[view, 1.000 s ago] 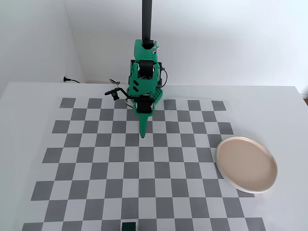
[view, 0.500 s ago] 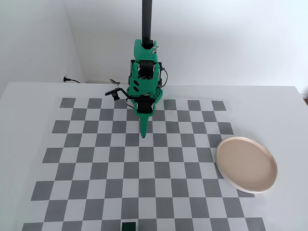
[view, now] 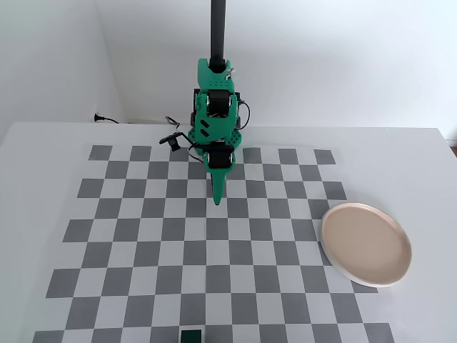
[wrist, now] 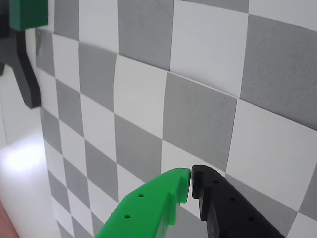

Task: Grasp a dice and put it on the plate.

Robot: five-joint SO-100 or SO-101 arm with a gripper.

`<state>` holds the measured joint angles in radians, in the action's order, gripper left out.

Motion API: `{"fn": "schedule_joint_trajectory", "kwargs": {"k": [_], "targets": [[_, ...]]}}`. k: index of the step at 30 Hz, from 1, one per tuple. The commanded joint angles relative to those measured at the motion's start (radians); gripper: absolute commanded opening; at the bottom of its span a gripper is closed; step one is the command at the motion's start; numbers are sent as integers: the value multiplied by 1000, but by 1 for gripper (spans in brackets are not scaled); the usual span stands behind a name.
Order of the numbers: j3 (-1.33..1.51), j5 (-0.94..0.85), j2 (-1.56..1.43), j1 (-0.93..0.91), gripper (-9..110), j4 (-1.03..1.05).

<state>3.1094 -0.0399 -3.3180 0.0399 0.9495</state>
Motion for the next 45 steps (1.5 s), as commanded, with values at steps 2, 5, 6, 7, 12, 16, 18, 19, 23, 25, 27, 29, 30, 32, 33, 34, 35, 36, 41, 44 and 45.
{"fn": "schedule_joint_trajectory", "kwargs": {"k": [2, 5, 6, 7, 12, 16, 18, 19, 23, 25, 27, 29, 30, 32, 33, 34, 35, 36, 41, 44, 45], "targets": [[-15, -100, -17, 48, -4, -51], [-15, -202, -17, 48, -4, -78], [-15, -235, -17, 48, -4, -78], [-15, -316, -17, 49, -4, -75], [-15, -541, -17, 44, -4, -72], [-15, -657, -17, 38, -4, -66], [-15, -732, -17, 17, -4, -63], [-15, -776, -17, 3, -4, -72], [-15, -999, -17, 11, -4, -114], [-15, -1109, -17, 23, -4, -120], [-15, -1213, -17, 26, -4, -120], [-15, -1253, -17, 20, -4, -149], [-15, -1276, -17, 17, -4, -163], [-15, -1324, -17, 5, -2, -189], [-15, -1350, -17, -3, 0, -201], [-15, -1374, -17, -12, 3, -215], [-15, -1396, -18, -20, 4, -232], [-15, -1414, -18, -29, 6, -252], [-15, -1463, -12, -54, 10, -337], [-21, -1471, 49, -66, 10, -423], [-29, -1473, 86, -69, 11, -457]]}}
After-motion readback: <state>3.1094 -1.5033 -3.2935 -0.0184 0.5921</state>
